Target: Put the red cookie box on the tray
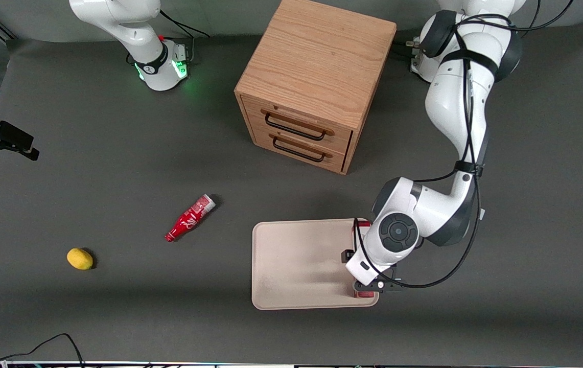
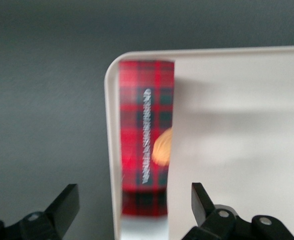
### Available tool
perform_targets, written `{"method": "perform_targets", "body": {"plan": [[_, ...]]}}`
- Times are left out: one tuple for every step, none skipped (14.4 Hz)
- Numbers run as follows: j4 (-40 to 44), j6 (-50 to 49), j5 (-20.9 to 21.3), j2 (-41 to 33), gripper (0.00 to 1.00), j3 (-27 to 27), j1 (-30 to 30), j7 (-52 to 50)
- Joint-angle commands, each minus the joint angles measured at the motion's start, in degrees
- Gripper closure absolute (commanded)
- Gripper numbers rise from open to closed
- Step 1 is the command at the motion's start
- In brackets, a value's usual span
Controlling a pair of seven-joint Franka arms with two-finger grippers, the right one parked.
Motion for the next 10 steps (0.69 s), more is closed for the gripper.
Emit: {"method": "perform_targets", "body": {"plan": [[-0.54,-9.24,0.22,-6.19,0.00,0.11,0.61,2.77],[-0.63,-11.79,-0.14,-7.77,0.00,0.11,1.49,5.32],[-0.89,-13.56,-1.79,-9.44,0.00,0.37,2.72,7.78],[-1.42,-13.83,-4.16,-12.15,0.00,0.81,4.29,10.68],[-2.99,-14.36,-4.96,-14.18,0.00,0.90,5.53,13.49],[-6.49,-14.28,-4.97,-16.90,0.00,1.08,7.11,15.87],[-11.48,-13.06,-5.06,-20.06,0.00,1.08,8.86,18.59],[-15.36,-12.09,-4.80,-22.96,0.00,1.34,10.45,21.23],[-17.57,-12.17,-4.80,-24.91,0.00,2.74,11.51,23.87],[-19.68,-12.52,-5.15,-26.75,0.00,4.75,11.86,26.76]]}}
